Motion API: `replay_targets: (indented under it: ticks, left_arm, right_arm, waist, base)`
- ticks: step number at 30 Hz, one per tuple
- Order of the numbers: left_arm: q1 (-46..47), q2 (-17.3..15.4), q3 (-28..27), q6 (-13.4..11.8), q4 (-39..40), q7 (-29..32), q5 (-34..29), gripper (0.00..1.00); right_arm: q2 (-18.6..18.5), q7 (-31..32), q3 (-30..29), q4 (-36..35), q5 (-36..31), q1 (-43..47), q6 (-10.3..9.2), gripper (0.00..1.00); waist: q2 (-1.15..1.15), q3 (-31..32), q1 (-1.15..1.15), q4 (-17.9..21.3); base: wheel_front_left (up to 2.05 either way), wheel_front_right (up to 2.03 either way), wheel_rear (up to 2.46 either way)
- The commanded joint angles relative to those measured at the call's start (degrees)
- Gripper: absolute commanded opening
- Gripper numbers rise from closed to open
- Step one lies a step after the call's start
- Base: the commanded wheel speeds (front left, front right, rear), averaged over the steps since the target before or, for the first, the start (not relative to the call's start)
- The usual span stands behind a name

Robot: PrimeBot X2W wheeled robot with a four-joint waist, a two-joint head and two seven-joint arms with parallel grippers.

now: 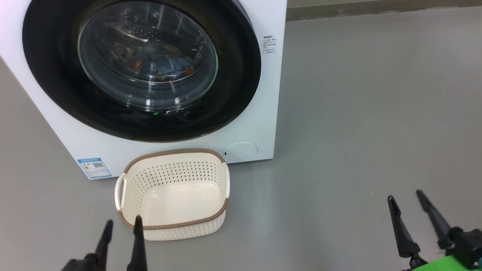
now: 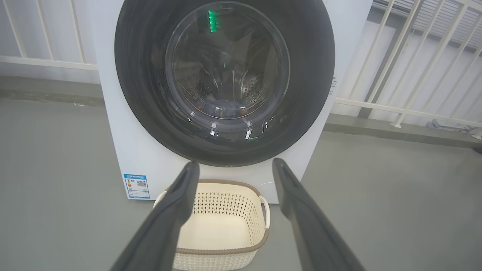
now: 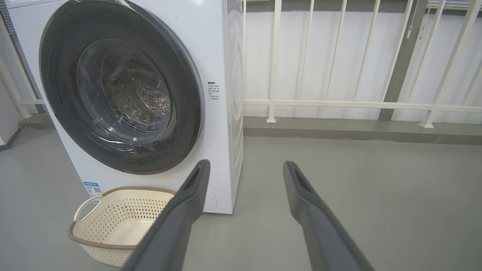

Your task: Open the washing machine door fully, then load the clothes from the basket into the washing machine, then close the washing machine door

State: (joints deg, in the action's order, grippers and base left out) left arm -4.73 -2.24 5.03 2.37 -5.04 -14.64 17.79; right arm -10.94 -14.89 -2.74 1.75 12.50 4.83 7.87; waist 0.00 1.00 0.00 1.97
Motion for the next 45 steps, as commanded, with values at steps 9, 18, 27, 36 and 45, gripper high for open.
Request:
replay_targets:
  ticks: [9,18,27,36,45]
  left_arm:
    - [-0.16,0.38,-0.15,0.15,-2.51,0.9,3.1,0.0]
    - [0.67,0.27,-0.96,0.52,-3.03,2.38,8.49,0.0]
    - [1.8,0.13,-2.07,1.02,-3.7,4.38,15.65,0.0]
    - [2.72,0.03,-2.99,1.43,-4.24,6.04,21.59,0.0]
    - [3.55,-0.06,-3.84,1.81,-4.72,7.55,26.94,0.0]
  right_arm:
    - [1.07,0.89,0.28,2.71,3.39,-0.14,0.01,0.0]
    - [1.42,2.27,0.18,3.48,9.31,-0.98,-0.02,0.0]
    - [1.95,4.14,0.0,4.45,17.13,-2.08,-0.06,0.0]
    - [2.44,5.73,-0.2,5.23,23.58,-2.96,-0.09,0.0]
    - [2.9,7.19,-0.41,5.93,29.38,-3.76,-0.12,0.0]
  waist:
    - [0.0,0.01,0.08,-0.18]
    - [0.0,-0.13,0.01,-0.31]
    - [0.0,-0.25,0.0,-0.49]
    - [0.0,-0.34,0.0,-0.64]
    - [0.0,-0.43,0.0,-0.77]
  base:
    - [0.0,0.0,0.0]
    - [0.0,0.0,0.0]
    - [0.0,0.0,0.0]
    - [0.0,0.0,0.0]
    - [0.0,0.0,0.0]
